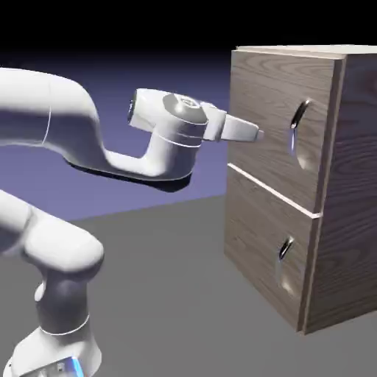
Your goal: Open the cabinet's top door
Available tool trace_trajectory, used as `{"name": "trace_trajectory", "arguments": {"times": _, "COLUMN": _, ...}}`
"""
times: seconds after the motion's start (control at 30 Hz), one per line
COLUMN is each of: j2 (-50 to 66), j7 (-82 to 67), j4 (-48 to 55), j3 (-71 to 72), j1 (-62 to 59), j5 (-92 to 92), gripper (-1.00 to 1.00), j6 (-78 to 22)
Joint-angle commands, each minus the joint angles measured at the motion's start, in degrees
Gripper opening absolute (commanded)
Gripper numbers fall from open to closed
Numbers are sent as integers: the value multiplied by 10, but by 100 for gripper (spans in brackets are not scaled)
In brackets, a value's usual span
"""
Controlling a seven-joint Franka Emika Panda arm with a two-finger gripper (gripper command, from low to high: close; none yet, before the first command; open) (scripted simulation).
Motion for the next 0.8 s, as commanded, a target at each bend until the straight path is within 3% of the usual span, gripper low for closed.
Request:
{"name": "trace_trajectory", "arguments": {"times": 0.0, "j2": -3, "j7": 19, "j4": 4, "j3": -8, "j1": 7, "j5": -25, "gripper": 0, "j6": -1}}
{"name": "trace_trajectory", "arguments": {"times": 0.6, "j2": -64, "j7": 362, "j4": 67, "j3": -158, "j1": 138, "j5": -474, "gripper": 0, "j6": -23}}
{"name": "trace_trajectory", "arguments": {"times": 0.77, "j2": -37, "j7": 378, "j4": 112, "j3": -201, "j1": 204, "j5": -495, "gripper": 0, "j6": -36}}
